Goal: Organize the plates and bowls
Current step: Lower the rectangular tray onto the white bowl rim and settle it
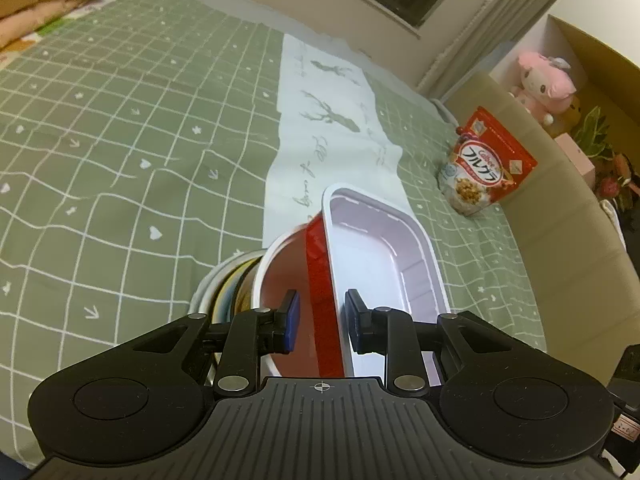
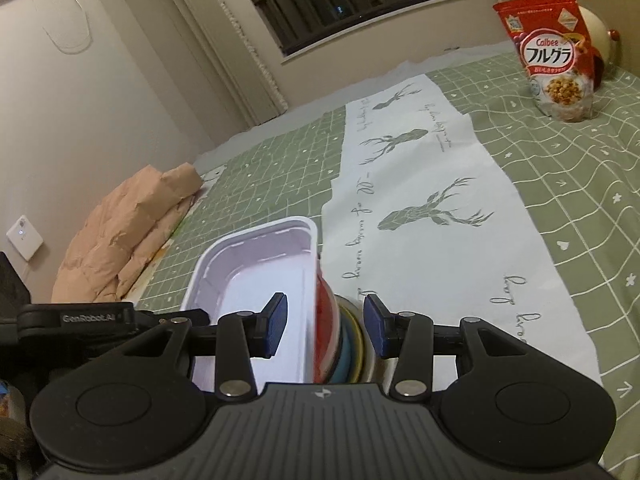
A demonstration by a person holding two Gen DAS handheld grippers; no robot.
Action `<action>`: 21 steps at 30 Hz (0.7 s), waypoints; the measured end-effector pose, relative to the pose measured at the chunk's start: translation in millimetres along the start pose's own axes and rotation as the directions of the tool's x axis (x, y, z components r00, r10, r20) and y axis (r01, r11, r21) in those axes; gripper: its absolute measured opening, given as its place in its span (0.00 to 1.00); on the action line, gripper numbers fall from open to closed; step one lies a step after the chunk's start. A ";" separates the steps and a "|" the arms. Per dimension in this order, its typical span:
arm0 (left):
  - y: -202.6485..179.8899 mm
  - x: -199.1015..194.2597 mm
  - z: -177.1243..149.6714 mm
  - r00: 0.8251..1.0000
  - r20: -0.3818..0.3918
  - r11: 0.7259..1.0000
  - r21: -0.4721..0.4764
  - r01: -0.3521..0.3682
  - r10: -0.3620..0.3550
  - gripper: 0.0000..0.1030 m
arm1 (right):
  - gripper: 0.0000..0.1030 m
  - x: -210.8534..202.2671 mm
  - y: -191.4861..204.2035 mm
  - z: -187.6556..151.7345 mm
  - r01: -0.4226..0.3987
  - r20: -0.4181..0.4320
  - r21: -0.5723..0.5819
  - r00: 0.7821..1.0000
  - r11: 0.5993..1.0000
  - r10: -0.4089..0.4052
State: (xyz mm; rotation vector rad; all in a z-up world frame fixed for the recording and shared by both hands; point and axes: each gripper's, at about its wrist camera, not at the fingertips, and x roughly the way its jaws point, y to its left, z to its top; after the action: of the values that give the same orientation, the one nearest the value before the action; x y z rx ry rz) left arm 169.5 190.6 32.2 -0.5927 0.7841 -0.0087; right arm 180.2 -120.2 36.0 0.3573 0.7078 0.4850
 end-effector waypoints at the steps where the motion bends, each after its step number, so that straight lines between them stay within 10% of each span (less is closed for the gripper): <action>1: 0.8 1.2 0.7 1.000 -0.006 1.000 -0.004 0.008 -0.008 0.27 | 0.42 2.3 2.3 1.3 -0.012 -0.009 -0.002 1.000 1.000 0.012; 21: 16.7 -7.3 7.7 0.999 0.030 1.000 -0.001 -0.024 0.024 0.26 | 0.42 35.6 51.2 11.2 -0.051 -0.072 -0.126 0.997 0.991 0.042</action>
State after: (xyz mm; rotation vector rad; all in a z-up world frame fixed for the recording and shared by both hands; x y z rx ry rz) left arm 165.9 210.1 32.8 -0.5826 0.7623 0.0220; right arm 195.9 -60.2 49.0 0.2378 0.7323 0.5860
